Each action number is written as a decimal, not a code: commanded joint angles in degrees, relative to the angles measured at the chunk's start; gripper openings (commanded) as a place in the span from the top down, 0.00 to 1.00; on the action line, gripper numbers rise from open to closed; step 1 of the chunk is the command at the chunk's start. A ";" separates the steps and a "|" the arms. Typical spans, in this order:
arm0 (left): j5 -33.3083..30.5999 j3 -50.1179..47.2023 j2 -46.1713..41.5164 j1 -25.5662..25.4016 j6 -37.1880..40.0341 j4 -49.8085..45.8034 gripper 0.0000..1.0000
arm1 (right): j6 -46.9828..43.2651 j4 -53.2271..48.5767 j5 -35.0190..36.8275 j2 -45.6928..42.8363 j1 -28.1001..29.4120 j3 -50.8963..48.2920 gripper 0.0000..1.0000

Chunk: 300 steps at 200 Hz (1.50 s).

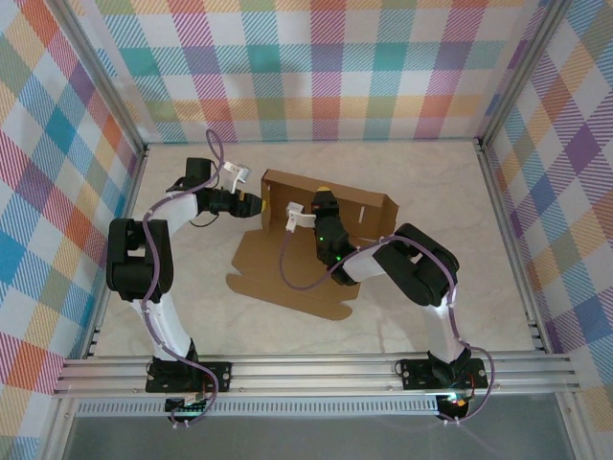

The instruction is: Fold the paper box

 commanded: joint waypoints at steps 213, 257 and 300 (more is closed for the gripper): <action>-12.17 2.01 3.39 -2.02 -6.04 3.30 0.61 | 8.10 -15.05 -1.81 -6.91 5.50 -1.91 1.00; -14.71 0.75 2.63 -2.09 -7.33 5.40 0.62 | 9.74 -16.60 -1.09 -7.04 6.08 -1.78 1.00; -17.95 -4.28 -0.76 -3.35 -11.39 14.15 0.62 | 15.78 -25.87 -1.25 -9.01 6.46 0.42 1.00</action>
